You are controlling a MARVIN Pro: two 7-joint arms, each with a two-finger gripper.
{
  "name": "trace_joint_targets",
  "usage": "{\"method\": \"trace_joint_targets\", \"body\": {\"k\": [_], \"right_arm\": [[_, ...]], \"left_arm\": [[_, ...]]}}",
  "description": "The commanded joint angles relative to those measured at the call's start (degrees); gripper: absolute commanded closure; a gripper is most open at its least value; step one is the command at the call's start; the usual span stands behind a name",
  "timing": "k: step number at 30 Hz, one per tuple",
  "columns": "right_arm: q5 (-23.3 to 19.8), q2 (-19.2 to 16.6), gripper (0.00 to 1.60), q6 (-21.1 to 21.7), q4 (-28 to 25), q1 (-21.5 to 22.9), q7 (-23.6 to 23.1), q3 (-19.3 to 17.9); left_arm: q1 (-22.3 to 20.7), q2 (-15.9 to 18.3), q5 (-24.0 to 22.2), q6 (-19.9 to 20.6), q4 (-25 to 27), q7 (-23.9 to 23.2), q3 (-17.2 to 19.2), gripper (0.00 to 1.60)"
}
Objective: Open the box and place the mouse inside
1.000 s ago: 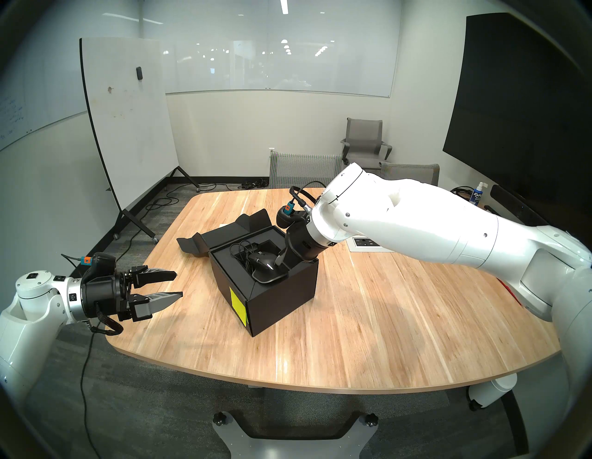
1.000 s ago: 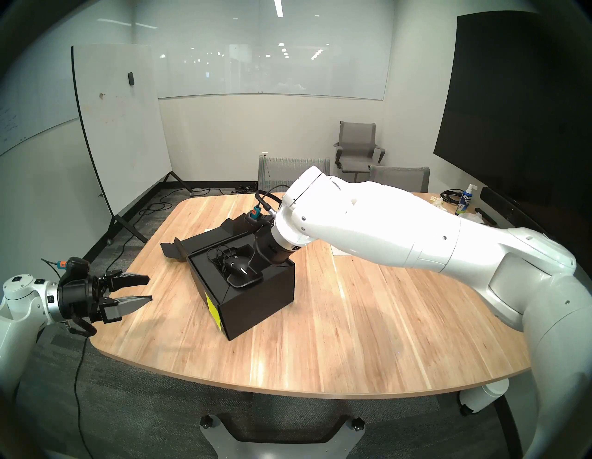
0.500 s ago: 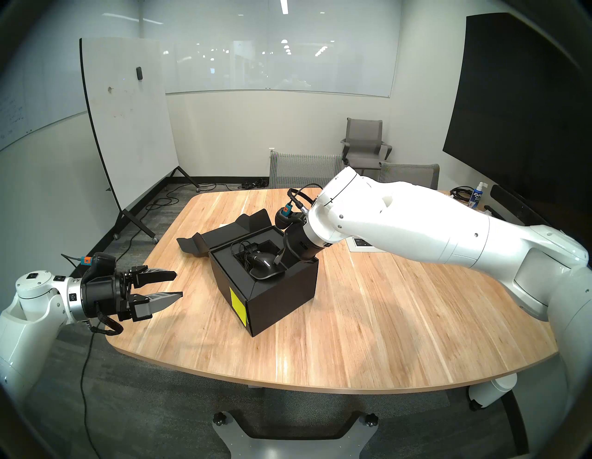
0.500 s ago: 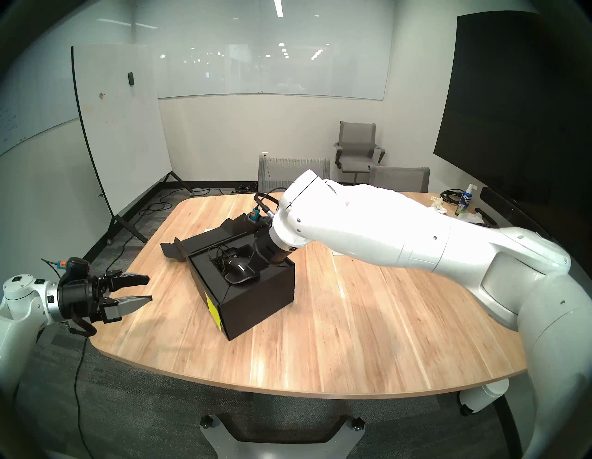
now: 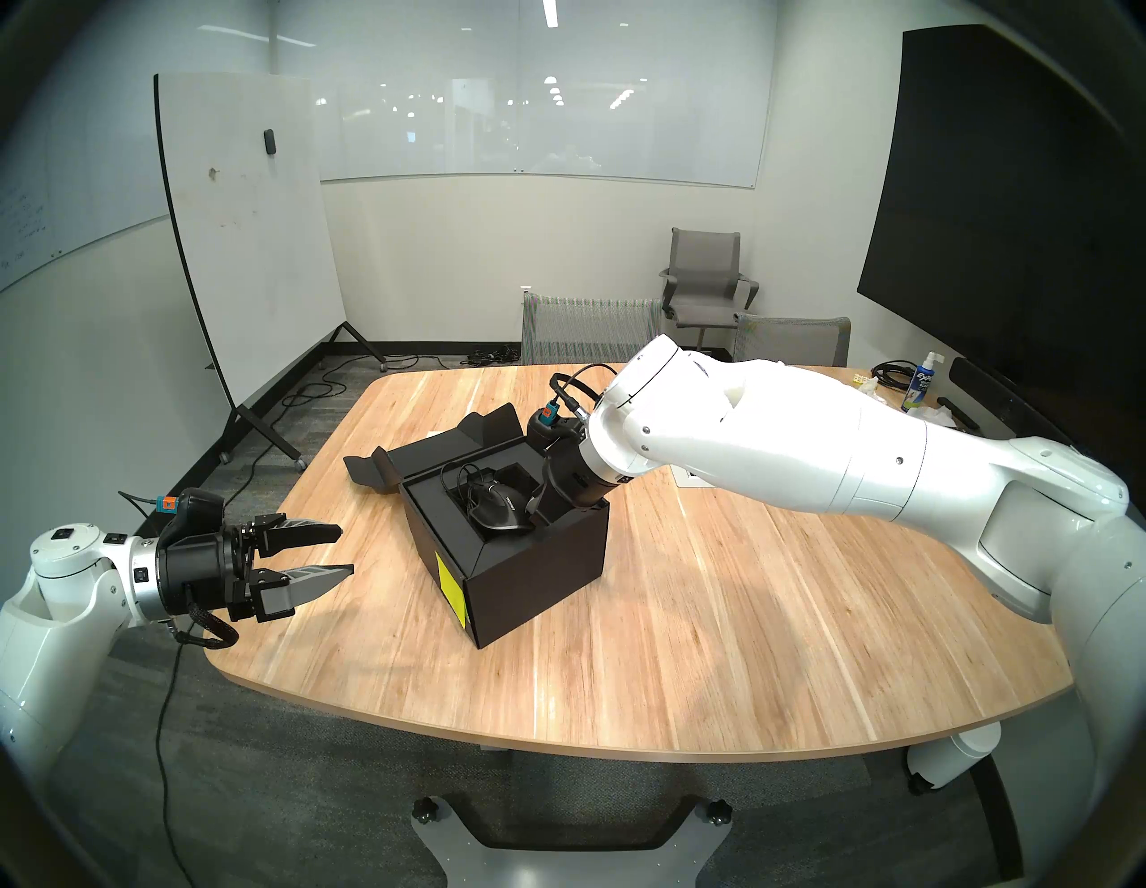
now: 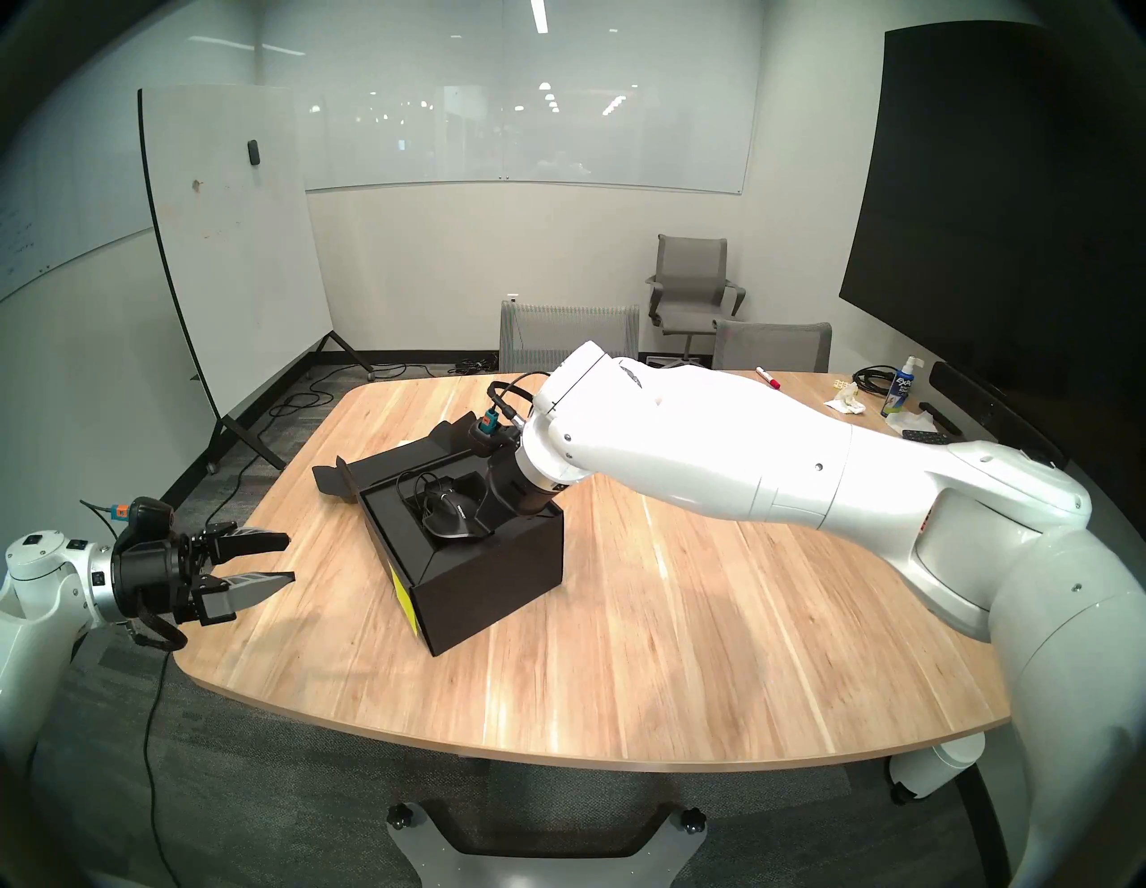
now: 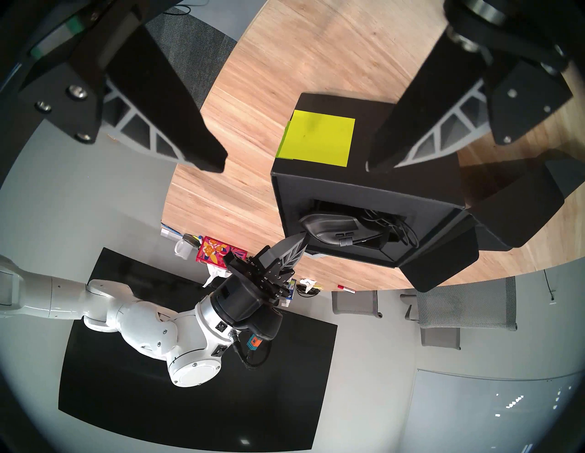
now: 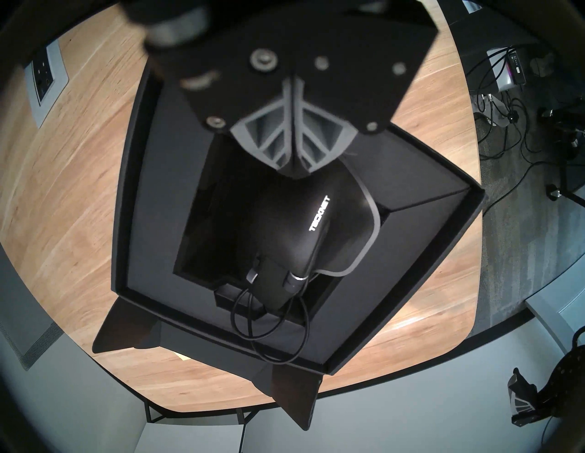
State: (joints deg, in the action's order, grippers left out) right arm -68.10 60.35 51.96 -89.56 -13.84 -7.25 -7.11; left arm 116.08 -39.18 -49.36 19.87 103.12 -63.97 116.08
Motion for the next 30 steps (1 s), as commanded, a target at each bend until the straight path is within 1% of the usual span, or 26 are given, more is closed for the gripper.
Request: {"method": "trace_joint_targets", "body": {"k": [1,3,5,13,19,30], "right_arm": [[-0.73,-1.26,1.60,1.50,-2.37,1.25,0.61,-1.28],[-0.70,-1.54,1.60,1.74,-2.63,1.44,0.66,-1.40],[-0.91,-2.33,1.60,2.87,-3.45,2.39,0.66,-2.02],[-1.40,-3.16,1.60,3.04,-4.61,3.68,0.88,-2.99],[-2.55,-2.76,1.60,3.04,-5.60,4.54,1.87,-3.62],[-5.86,-2.61,1.60,3.04,-7.35,5.79,4.80,-3.13]], "left_arm": [[-0.15,0.12,-0.08,-0.09,0.48,-0.12,0.67,0.00],[-0.17,0.10,-0.06,-0.08,0.48,-0.13,0.67,0.00],[-0.24,0.05,0.00,-0.04,0.46,-0.18,0.65,0.00],[-0.32,-0.03,0.10,0.03,0.44,-0.25,0.65,0.00],[-0.39,-0.12,0.21,0.10,0.45,-0.31,0.68,0.00],[-0.49,-0.28,0.39,0.22,0.47,-0.42,0.73,0.00]]}}
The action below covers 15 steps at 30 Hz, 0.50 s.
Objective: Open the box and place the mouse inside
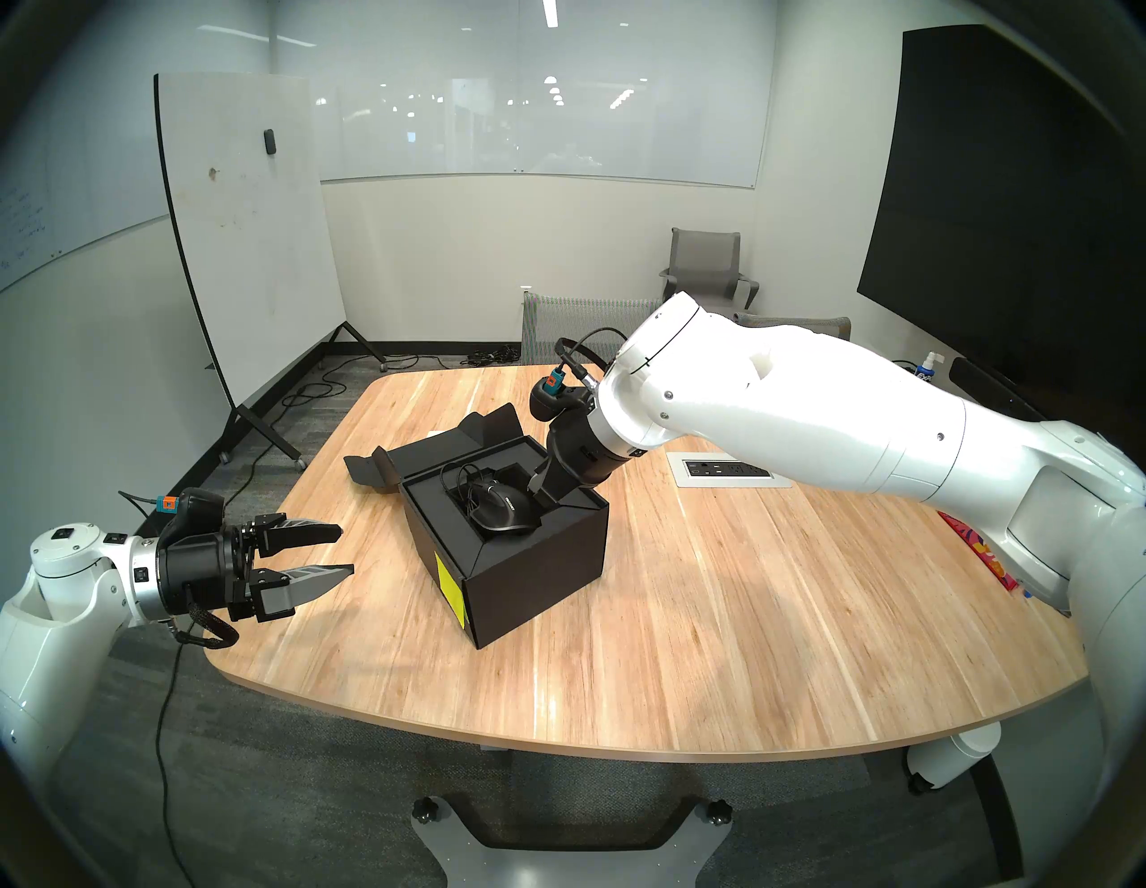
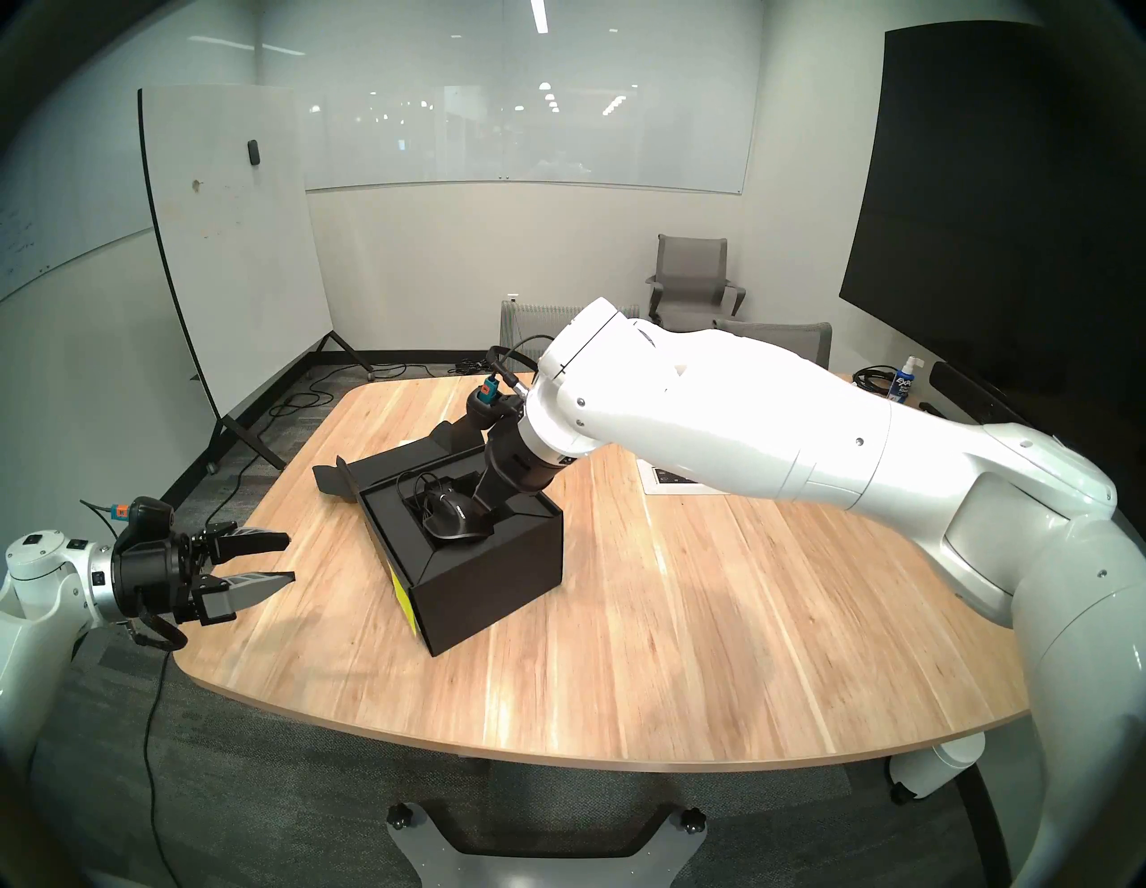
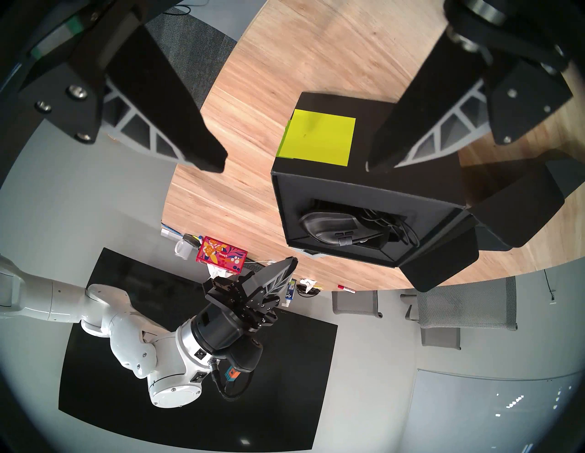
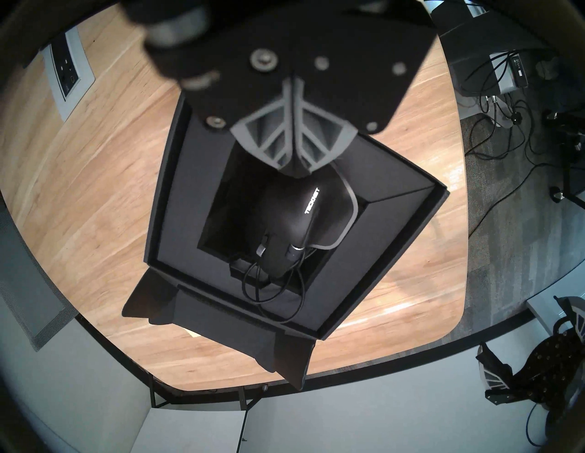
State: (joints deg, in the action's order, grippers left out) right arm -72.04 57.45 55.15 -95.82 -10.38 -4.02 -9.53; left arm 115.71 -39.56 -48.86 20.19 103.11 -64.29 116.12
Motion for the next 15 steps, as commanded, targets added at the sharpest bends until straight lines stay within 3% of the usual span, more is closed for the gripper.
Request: {"method": "trace_joint_targets", "body": {"k": [1,15], "right_arm": [[-2.18,0.29,1.60,-0.15,-1.18,2.37,1.81,-0.65],[-7.39,0.40,1.60,-0.15,-3.89,2.16,7.09,0.02]], "left_arm": [[-0.13,0.09,-0.09,-0.09,0.48,-0.11,0.69,0.00],[-0.26,-0.10,0.11,0.05,0.49,-0.23,0.74,0.00]]}}
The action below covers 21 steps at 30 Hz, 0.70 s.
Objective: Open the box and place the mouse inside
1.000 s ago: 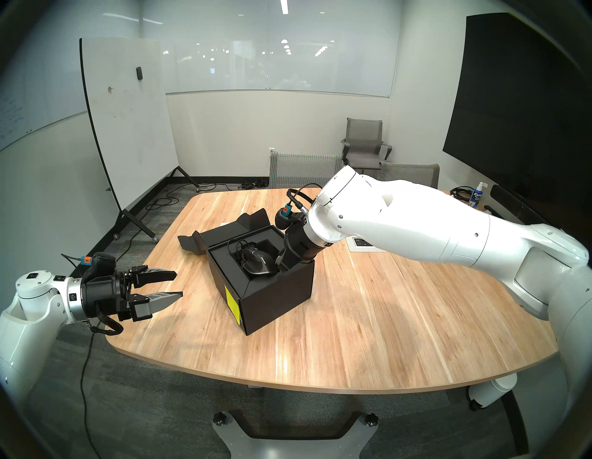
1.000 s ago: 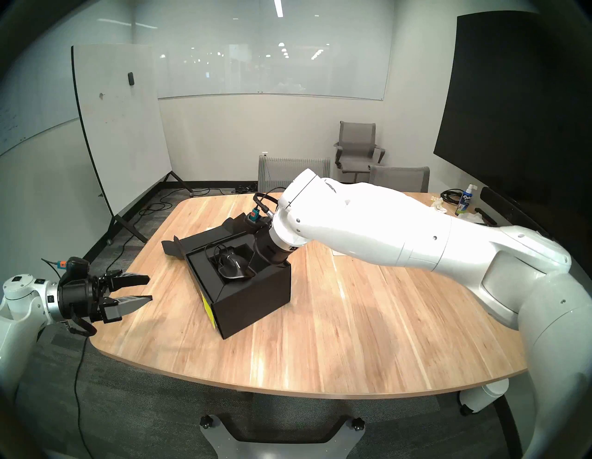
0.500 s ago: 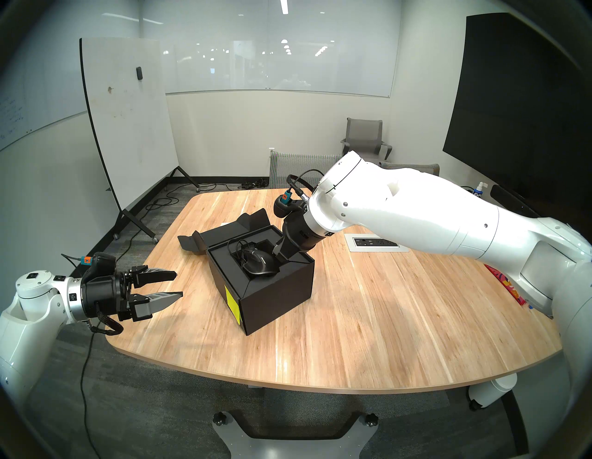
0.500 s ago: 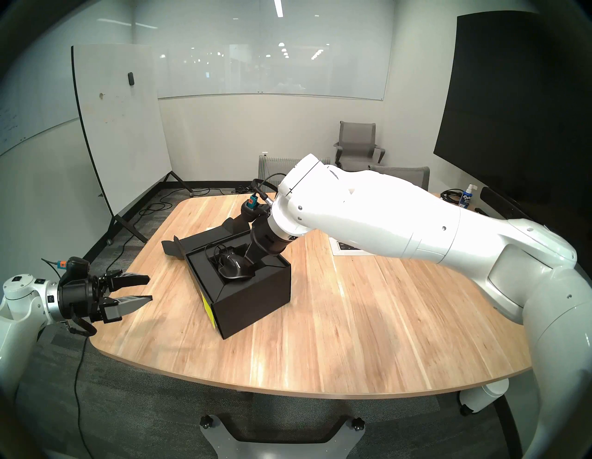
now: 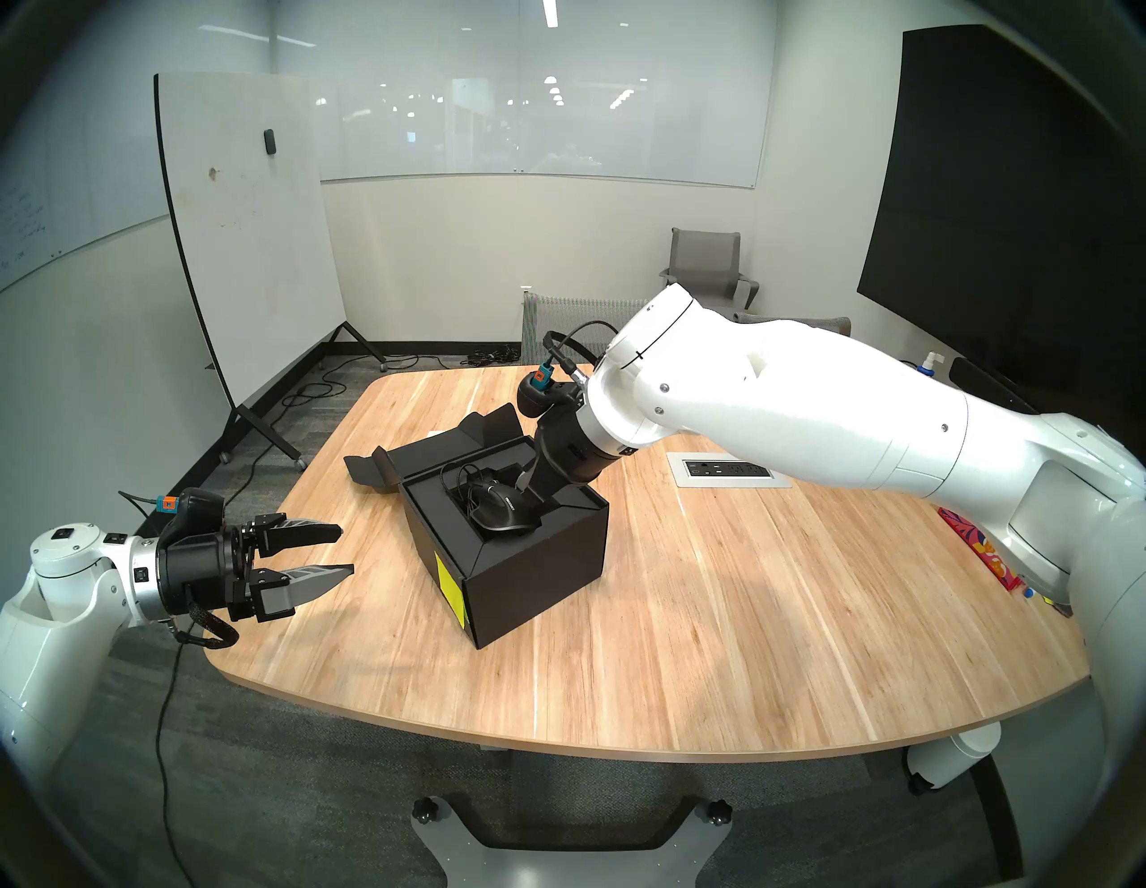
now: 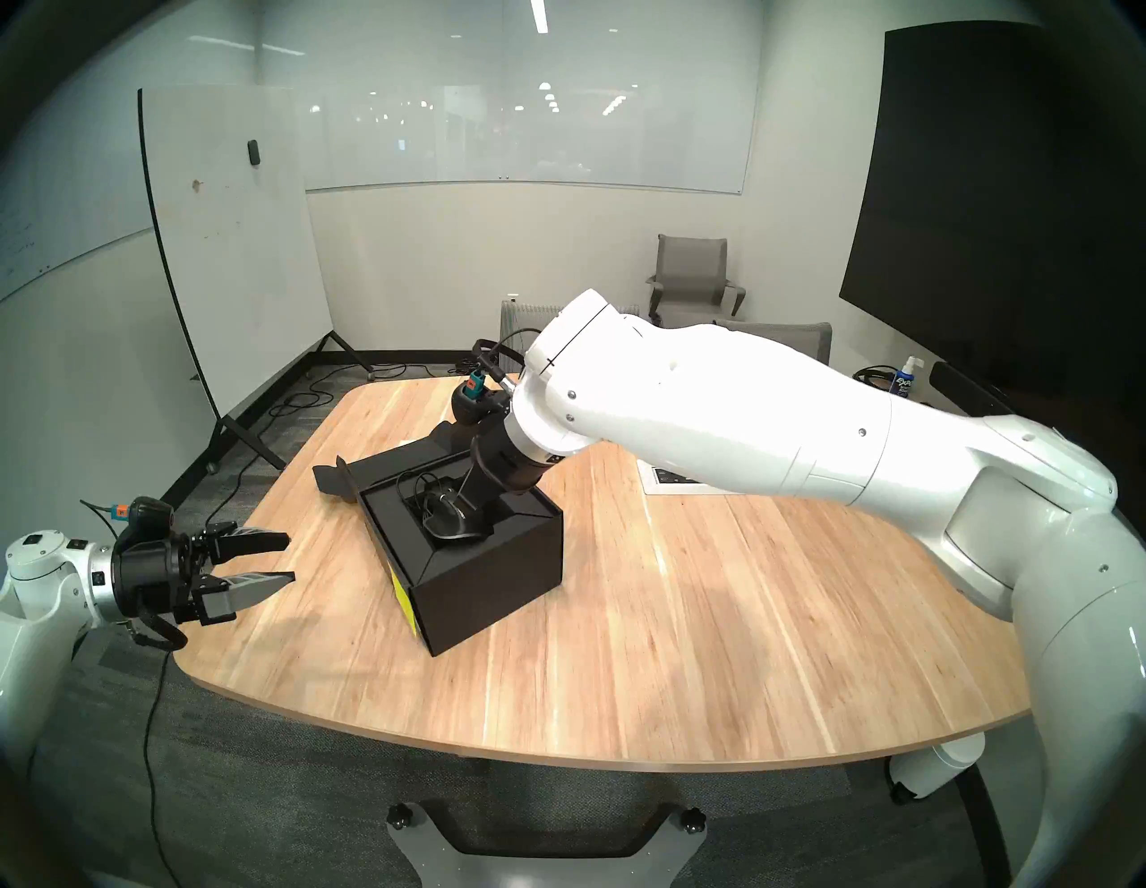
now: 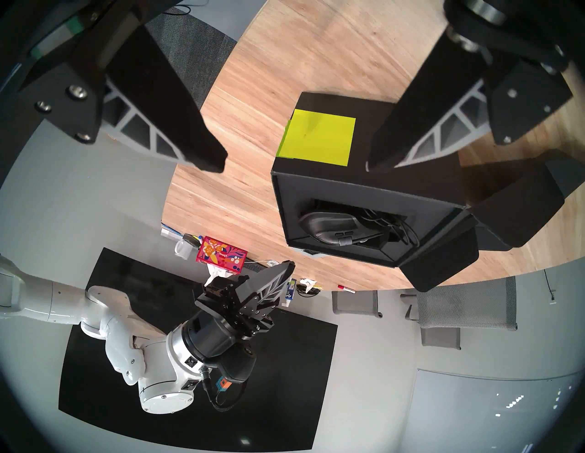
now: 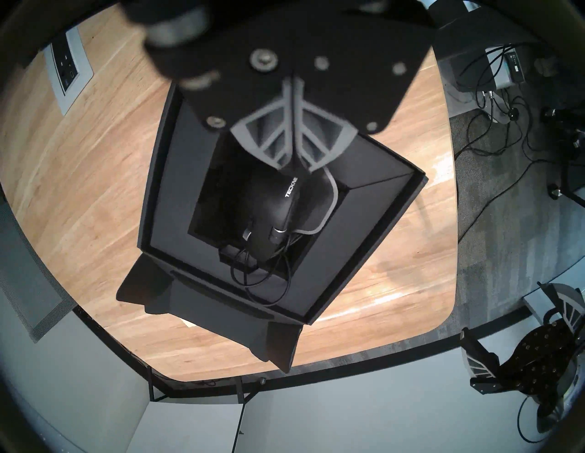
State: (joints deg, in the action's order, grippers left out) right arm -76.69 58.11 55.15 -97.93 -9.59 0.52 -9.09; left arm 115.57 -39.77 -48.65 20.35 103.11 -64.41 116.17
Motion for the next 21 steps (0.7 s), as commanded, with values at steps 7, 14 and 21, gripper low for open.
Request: {"method": "trace_joint_targets", "body": {"k": [7,14,21], "right_arm": [[-5.06,-1.12,1.60,-0.15,-3.48,0.89,5.41,-0.07],[-4.86,-0.48,1.60,-0.15,-2.31,-0.48,5.83,1.29],[-3.27,2.09,1.60,-1.64,1.45,-0.68,3.98,2.77]], "left_arm": [[-0.19,0.00,0.01,-0.03,0.50,-0.17,0.71,0.00],[-0.26,-0.09,0.11,0.04,0.50,-0.24,0.73,0.00],[-0.33,-0.16,0.20,0.10,0.49,-0.30,0.74,0.00]]}}
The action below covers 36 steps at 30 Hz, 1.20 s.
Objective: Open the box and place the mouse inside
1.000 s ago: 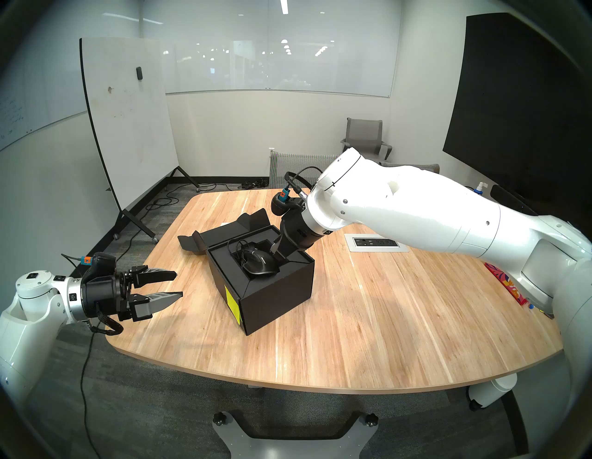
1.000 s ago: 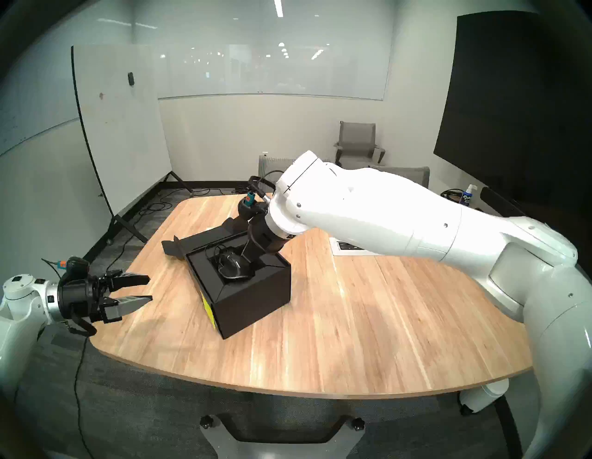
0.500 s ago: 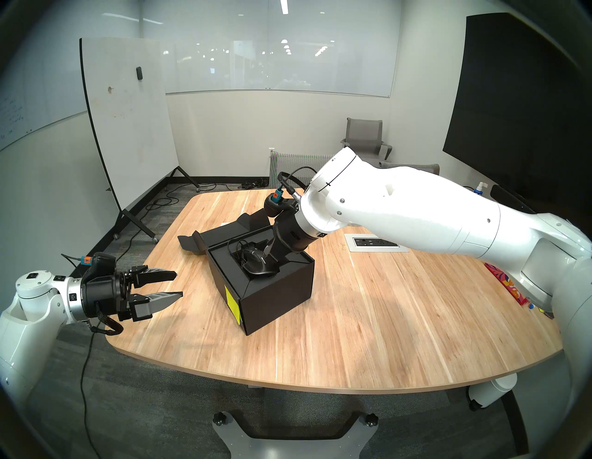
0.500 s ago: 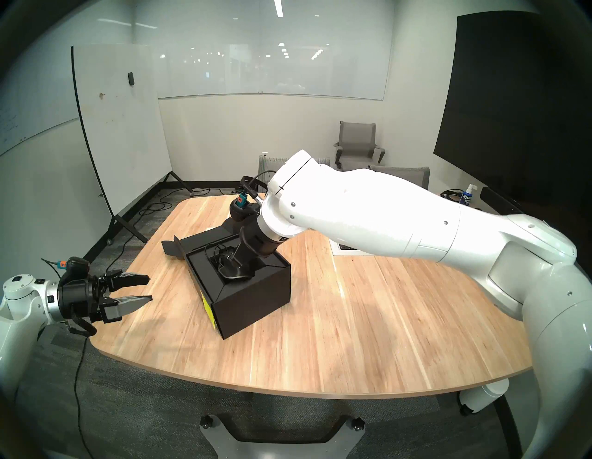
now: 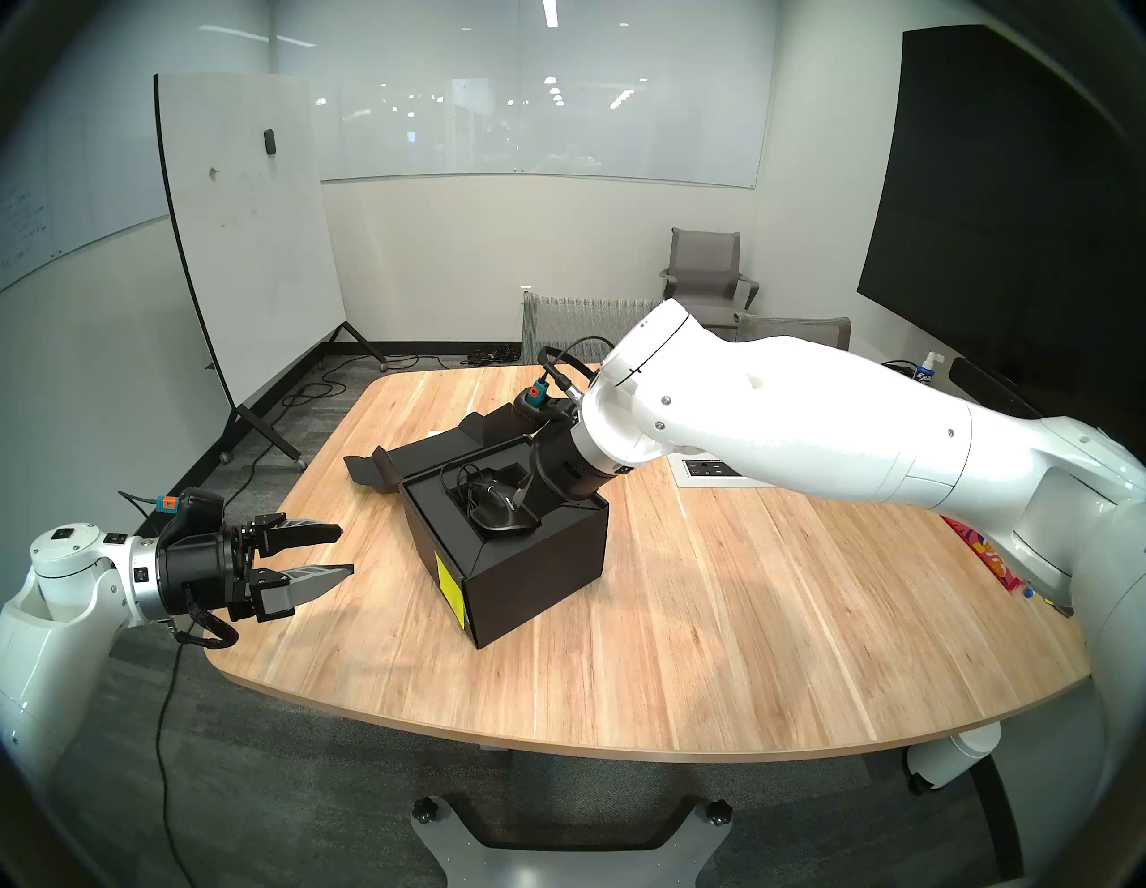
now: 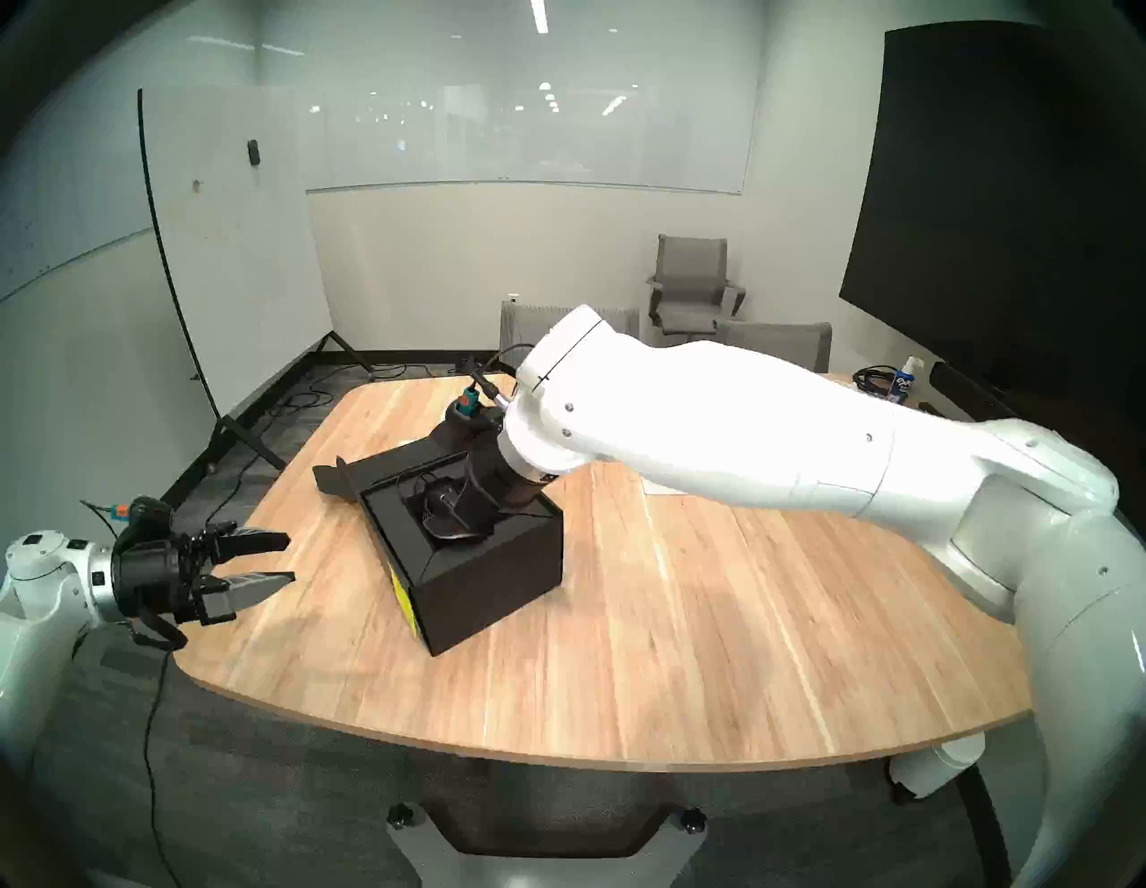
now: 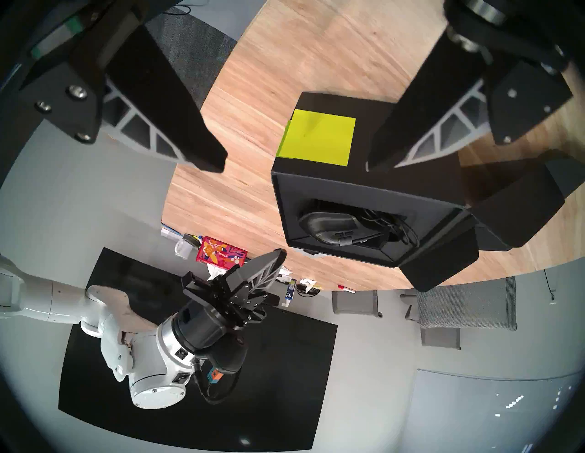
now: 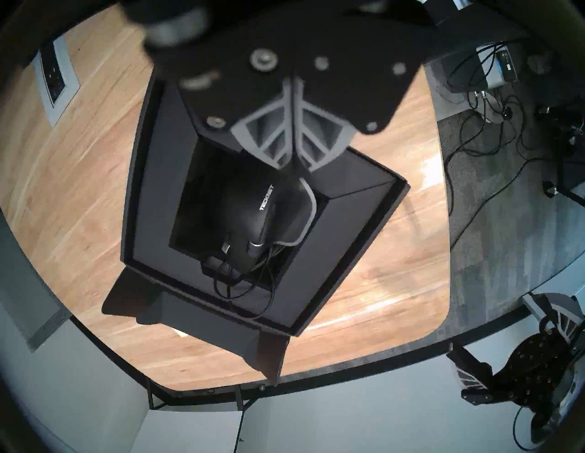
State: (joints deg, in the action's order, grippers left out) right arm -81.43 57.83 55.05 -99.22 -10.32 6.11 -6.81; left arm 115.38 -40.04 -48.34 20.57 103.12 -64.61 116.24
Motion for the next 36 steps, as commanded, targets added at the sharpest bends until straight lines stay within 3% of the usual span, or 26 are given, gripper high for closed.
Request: {"method": "trace_joint_targets", "body": {"k": [1,21,36], "right_arm": [[1.73,2.68,1.60,-1.77,3.25,0.06,-1.93,0.66],[6.38,6.92,1.60,-5.27,10.75,0.20,-8.42,2.54],[6.11,2.81,1.60,-2.07,5.73,2.12,-7.63,0.57]], "left_arm": [[-0.14,0.10,-0.09,-0.11,0.49,-0.10,0.66,0.00],[-0.34,-0.16,0.22,0.09,0.49,-0.30,0.72,0.00],[-0.53,-0.33,0.43,0.22,0.45,-0.44,0.70,0.00]]}}
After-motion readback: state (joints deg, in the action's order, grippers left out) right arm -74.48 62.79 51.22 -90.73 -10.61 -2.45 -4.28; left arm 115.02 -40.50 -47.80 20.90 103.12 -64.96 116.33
